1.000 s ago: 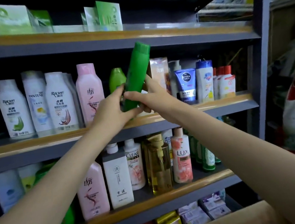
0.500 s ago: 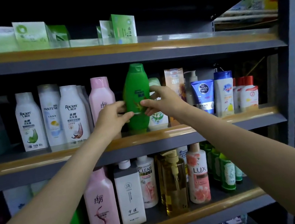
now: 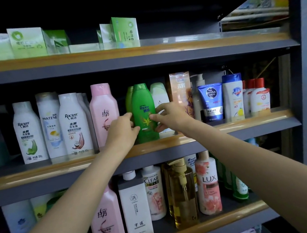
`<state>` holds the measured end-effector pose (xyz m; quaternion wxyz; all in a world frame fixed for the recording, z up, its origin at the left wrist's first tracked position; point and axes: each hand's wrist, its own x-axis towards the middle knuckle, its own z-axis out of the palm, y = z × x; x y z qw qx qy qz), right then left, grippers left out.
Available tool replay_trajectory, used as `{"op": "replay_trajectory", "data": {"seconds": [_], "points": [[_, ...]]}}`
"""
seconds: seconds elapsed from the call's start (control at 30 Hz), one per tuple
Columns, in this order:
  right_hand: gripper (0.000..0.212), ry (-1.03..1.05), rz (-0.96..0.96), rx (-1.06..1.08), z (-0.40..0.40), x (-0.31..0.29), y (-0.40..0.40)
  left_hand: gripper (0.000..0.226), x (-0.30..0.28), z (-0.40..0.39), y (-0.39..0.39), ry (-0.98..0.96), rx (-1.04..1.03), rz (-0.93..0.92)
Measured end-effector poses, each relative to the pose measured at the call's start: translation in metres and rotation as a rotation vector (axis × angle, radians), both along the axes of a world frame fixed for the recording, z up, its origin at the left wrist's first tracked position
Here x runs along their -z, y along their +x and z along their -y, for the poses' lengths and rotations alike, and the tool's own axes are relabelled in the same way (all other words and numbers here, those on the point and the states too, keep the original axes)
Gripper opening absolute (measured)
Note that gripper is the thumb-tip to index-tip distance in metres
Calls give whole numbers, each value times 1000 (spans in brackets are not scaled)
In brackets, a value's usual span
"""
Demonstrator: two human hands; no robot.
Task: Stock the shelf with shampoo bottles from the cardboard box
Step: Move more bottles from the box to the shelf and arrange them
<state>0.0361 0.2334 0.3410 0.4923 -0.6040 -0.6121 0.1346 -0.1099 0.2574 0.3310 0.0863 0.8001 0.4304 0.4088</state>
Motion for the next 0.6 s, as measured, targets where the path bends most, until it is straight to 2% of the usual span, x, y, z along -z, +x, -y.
{"op": "replay_trajectory", "data": {"seconds": [0.1, 0.23, 0.37, 0.43, 0.53, 0.6], "points": [[41, -45, 48, 22, -2, 7, -3, 50, 12, -1, 1, 6, -11, -53], [37, -70, 64, 42, -1, 7, -9, 41, 21, 5, -3, 107, -81, -102], [35, -79, 163, 57, 3, 6, -18, 49, 36, 20, -4, 255, -53, -48], [32, 75, 215, 124, 8, 5, -16, 47, 44, 27, -2, 403, -21, -19], [12, 423, 158, 158, 36, 14, 3, 37, 63, 41, 14, 553, 100, -9], [12, 466, 170, 139, 67, 39, 24, 33, 89, 55, 34, 545, 225, -64]]}}
